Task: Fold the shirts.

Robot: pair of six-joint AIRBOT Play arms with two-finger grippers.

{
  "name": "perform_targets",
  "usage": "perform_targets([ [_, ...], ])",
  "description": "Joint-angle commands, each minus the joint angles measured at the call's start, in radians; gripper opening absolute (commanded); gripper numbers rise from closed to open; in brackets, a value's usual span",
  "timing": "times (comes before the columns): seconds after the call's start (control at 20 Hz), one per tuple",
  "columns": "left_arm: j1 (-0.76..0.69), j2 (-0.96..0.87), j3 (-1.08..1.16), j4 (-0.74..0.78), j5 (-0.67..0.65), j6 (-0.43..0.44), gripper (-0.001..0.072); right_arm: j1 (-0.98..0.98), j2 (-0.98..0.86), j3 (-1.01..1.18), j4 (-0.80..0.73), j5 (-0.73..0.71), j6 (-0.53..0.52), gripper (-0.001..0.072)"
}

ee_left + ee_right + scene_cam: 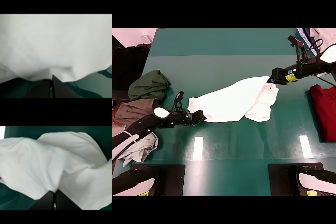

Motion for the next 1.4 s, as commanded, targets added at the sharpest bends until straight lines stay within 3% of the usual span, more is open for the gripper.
perform_targets([
  [0.0, -0.004, 0.003, 0.039, -0.026, -0.038, 0.011, 0.0026, -0.001, 0.015, 0.001, -0.002, 0.0, -0.002, 0.0016],
  [0.3, 0.115, 0.166, 0.414, -0.013, -0.262, 0.076, 0.0025, -0.073, 0.216, 0.028, -0.002, -0.104, -0.002, 0.0015],
  [0.6, 0.184, 0.351, 0.856, 0.117, -0.34, 0.071, 0.0025, -0.138, 0.377, 0.283, 0.0, -0.1, -0.043, 0.0015],
  [0.95, 0.184, 0.378, 1.281, 0.126, -0.472, 0.043, 0.0024, -0.138, 0.538, 0.554, -0.003, -0.084, -0.088, 0.0015],
  [1.2, 0.184, 0.378, 1.451, 0.126, -0.577, 0.002, 0.0025, -0.138, 0.529, 0.718, -0.079, 0.106, -0.085, 0.0014],
  [1.35, 0.184, 0.373, 1.426, 0.214, -0.77, -0.093, 0.0024, -0.138, 0.462, 0.728, -0.058, 0.299, 0.005, 0.0014],
])
